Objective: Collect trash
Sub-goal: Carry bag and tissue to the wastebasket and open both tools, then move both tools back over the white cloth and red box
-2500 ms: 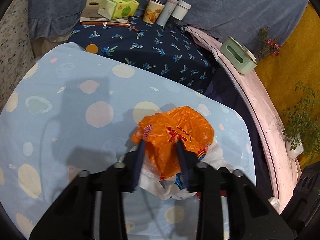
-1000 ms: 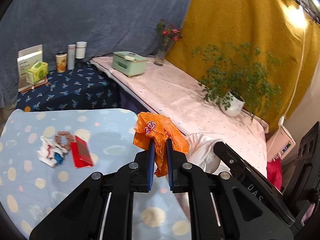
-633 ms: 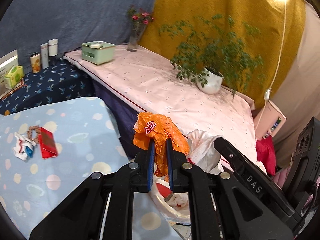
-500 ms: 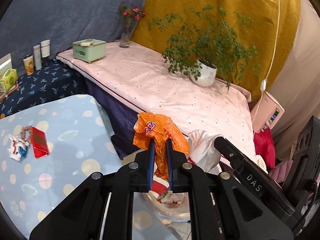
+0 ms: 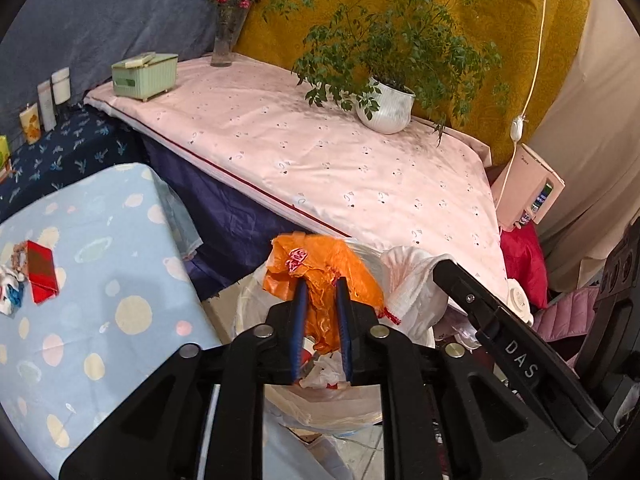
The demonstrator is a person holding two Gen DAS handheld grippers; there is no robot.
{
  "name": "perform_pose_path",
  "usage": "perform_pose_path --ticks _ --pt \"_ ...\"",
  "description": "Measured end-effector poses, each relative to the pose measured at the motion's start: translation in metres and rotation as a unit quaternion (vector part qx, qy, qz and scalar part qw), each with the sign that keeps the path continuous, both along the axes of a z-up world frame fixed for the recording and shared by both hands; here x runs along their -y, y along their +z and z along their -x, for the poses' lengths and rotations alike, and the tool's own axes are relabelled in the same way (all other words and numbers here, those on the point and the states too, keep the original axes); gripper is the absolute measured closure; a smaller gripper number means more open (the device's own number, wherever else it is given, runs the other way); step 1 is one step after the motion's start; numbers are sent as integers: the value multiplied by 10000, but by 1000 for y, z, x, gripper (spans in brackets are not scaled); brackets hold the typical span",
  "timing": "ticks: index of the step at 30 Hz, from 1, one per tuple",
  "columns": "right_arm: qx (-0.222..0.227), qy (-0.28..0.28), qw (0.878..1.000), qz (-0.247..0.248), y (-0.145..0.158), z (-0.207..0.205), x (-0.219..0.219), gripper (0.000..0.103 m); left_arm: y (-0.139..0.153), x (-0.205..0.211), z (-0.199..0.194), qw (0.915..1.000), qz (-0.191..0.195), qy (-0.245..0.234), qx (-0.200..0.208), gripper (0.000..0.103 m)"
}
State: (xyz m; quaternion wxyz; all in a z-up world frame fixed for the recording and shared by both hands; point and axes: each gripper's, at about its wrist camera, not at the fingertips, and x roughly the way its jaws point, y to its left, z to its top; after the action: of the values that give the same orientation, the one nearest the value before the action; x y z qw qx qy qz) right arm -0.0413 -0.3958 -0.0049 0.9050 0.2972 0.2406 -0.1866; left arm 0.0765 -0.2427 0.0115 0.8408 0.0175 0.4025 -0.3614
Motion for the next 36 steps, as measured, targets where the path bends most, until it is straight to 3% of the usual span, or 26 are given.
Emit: perform_pose_path --ticks 2,5,13,17,21,33,36 --pt "-43 -27 10000 16 -1 -1 0 92 -2 -1 -3 9999 15 82 -75 64" --pt "-44 -62 10000 8 -3 -2 -1 92 -3 -5 -5 9998 -17 178 -3 56" --pt "-142 3 9999 71 -4 -11 -9 89 -6 -18 -15 9994 -70 342 -47 55" --pt "-150 54 9998 140 -1 -15 -18 79 -6 -30 -21 9989 -50 470 -72 55" --pt "-172 150 9995 207 1 -22 -27 79 -6 -44 -27 9980 -30 628 -76 55" --pt "-305 647 9968 346 3 -56 -79 72 -13 -111 -56 9912 82 1302 -227 55" --pt "-353 818 9953 381 3 -67 -96 71 -17 -134 -64 9876 84 1552 -221 49"
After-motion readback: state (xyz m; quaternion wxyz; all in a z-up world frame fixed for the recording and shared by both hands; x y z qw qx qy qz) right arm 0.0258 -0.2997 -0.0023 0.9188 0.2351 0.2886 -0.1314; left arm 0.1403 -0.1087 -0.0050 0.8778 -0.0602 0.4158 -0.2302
